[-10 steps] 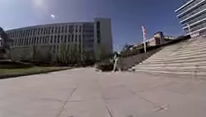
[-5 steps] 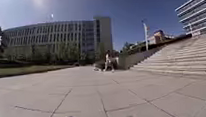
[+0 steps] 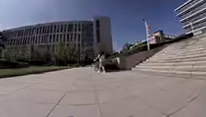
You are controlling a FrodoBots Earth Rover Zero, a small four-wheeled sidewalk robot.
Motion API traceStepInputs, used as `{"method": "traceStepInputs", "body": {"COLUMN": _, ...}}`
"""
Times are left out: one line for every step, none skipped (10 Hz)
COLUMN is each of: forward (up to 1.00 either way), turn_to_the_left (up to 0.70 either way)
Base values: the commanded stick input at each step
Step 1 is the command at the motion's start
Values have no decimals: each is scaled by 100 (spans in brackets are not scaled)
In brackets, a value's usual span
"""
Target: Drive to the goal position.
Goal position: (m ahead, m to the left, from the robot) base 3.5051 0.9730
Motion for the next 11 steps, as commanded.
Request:
{"method": "traceStepInputs", "body": {"forward": 100, "turn_to_the_left": 20}}
{"method": "traceStepInputs", "body": {"forward": 100, "turn_to_the_left": 40}}
{"method": "traceStepInputs", "body": {"forward": 100, "turn_to_the_left": 40}}
{"method": "traceStepInputs", "body": {"forward": 100, "turn_to_the_left": 40}}
{"method": "traceStepInputs", "body": {"forward": 100, "turn_to_the_left": 37}}
{"method": "traceStepInputs", "body": {"forward": 100, "turn_to_the_left": 20}}
{"method": "traceStepInputs", "body": {"forward": 100, "turn_to_the_left": 3}}
{"method": "traceStepInputs", "body": {"forward": 100, "turn_to_the_left": 0}}
{"method": "traceStepInputs", "body": {"forward": 100, "turn_to_the_left": 0}}
{"method": "traceStepInputs", "body": {"forward": 100, "turn_to_the_left": 0}}
{"method": "traceStepInputs", "body": {"forward": 100, "turn_to_the_left": 0}}
